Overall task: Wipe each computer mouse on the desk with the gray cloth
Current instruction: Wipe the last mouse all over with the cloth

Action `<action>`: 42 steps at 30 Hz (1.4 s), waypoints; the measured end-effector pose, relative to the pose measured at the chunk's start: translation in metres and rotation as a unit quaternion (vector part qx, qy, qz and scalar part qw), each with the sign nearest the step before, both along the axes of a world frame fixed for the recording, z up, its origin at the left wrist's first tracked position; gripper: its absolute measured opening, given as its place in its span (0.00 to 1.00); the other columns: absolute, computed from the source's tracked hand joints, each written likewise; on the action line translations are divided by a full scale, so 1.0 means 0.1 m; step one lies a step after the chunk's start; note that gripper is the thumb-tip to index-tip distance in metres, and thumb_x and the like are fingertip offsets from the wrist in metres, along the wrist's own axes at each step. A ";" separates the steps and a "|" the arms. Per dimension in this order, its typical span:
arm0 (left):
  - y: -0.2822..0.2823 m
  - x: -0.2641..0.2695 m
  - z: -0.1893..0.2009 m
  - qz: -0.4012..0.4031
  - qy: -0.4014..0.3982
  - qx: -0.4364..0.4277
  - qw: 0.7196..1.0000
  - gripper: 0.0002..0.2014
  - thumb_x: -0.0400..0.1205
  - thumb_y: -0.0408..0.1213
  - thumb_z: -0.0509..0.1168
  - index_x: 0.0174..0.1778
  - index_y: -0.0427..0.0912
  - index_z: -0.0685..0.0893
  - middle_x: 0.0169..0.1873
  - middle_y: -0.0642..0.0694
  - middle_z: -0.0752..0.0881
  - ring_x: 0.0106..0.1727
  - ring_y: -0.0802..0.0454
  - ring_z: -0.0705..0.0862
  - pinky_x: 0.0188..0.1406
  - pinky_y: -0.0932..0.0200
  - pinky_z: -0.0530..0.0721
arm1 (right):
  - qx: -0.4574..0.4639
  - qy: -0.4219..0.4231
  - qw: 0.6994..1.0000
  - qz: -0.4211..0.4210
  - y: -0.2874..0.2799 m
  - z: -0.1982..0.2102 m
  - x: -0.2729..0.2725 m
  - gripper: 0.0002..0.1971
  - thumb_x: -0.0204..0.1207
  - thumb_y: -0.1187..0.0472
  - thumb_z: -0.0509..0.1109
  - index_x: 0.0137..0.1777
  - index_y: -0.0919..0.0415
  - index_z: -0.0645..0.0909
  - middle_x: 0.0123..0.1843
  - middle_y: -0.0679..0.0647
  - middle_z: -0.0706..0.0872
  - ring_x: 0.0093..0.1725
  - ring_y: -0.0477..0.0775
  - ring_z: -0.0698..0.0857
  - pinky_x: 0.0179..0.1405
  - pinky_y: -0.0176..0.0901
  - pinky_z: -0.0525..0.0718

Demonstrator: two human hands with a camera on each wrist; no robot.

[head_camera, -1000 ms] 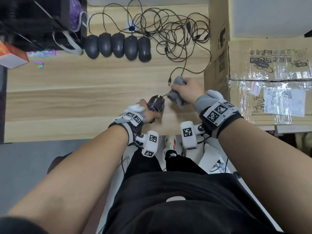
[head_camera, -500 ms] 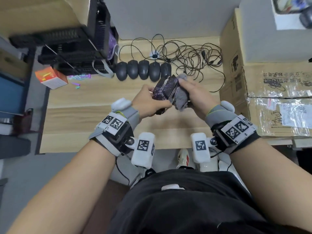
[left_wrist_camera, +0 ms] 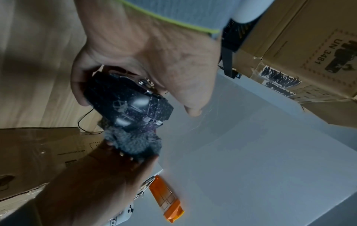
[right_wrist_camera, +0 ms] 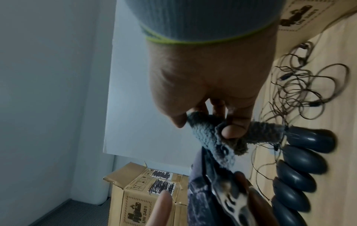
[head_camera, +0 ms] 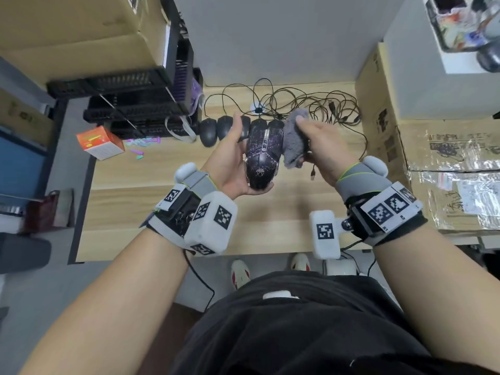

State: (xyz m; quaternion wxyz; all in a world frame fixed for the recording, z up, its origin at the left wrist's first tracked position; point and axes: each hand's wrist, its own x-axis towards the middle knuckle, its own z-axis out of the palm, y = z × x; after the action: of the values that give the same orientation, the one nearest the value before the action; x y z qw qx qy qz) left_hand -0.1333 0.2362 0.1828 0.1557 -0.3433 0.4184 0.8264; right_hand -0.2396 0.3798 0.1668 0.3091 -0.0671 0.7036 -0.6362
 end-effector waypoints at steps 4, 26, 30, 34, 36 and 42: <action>0.01 -0.01 0.02 -0.016 0.007 -0.014 1.000 0.39 0.82 0.75 0.44 0.68 0.48 0.83 0.60 0.37 0.89 0.56 0.29 0.89 0.57 0.40 0.86 | -0.004 0.077 0.996 0.040 0.03 0.14 -0.08 0.14 0.85 0.54 0.59 0.55 0.62 0.82 0.39 0.60 0.80 0.31 0.53 0.77 0.30 0.47 0.70; 0.15 -0.24 0.08 0.008 -0.014 -0.063 0.998 0.32 0.87 0.67 0.49 0.54 0.41 0.85 0.39 0.40 0.87 0.31 0.44 0.83 0.26 0.59 0.81 | 0.119 0.365 0.923 0.034 0.06 0.13 -0.18 0.06 0.69 0.55 0.80 0.43 0.52 0.87 0.41 0.44 0.80 0.42 0.49 0.81 0.43 0.47 0.80; 0.09 -0.32 0.12 0.025 -0.007 -0.056 0.998 0.32 0.88 0.66 0.49 0.59 0.42 0.85 0.40 0.39 0.87 0.30 0.44 0.82 0.26 0.60 0.81 | 0.071 0.364 0.925 0.085 0.01 0.22 -0.04 0.05 0.69 0.60 0.81 0.43 0.52 0.89 0.43 0.53 0.78 0.31 0.45 0.82 0.27 0.46 0.83; 0.06 -0.32 0.14 0.017 -0.014 -0.059 0.998 0.30 0.88 0.65 0.49 0.56 0.44 0.87 0.37 0.43 0.87 0.30 0.45 0.82 0.26 0.60 0.80 | 0.112 0.359 0.916 0.138 0.05 0.25 -0.17 0.06 0.67 0.58 0.83 0.43 0.54 0.90 0.37 0.42 0.77 0.32 0.45 0.81 0.32 0.31 0.76; 0.08 -0.33 0.14 0.014 -0.016 -0.061 0.998 0.32 0.88 0.66 0.49 0.55 0.42 0.87 0.38 0.41 0.88 0.30 0.44 0.82 0.27 0.60 0.80 | 0.158 0.363 0.914 0.093 0.06 0.25 -0.28 0.06 0.68 0.56 0.81 0.42 0.54 0.89 0.36 0.41 0.78 0.35 0.49 0.81 0.40 0.38 0.80; 0.03 -0.38 0.16 0.028 -0.012 -0.074 0.997 0.28 0.89 0.64 0.50 0.56 0.45 0.86 0.39 0.42 0.86 0.29 0.45 0.82 0.25 0.60 0.79 | 0.110 0.405 0.898 0.134 -0.03 0.23 -0.15 0.06 0.67 0.56 0.82 0.41 0.54 0.90 0.39 0.49 0.81 0.41 0.47 0.80 0.43 0.38 0.75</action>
State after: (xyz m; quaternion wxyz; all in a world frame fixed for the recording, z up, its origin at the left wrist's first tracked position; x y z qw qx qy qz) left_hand -0.1709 0.2395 0.1988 0.1121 -0.3750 0.4665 0.7932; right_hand -0.2542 0.3768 0.1894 0.0852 -0.3788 0.8176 -0.4252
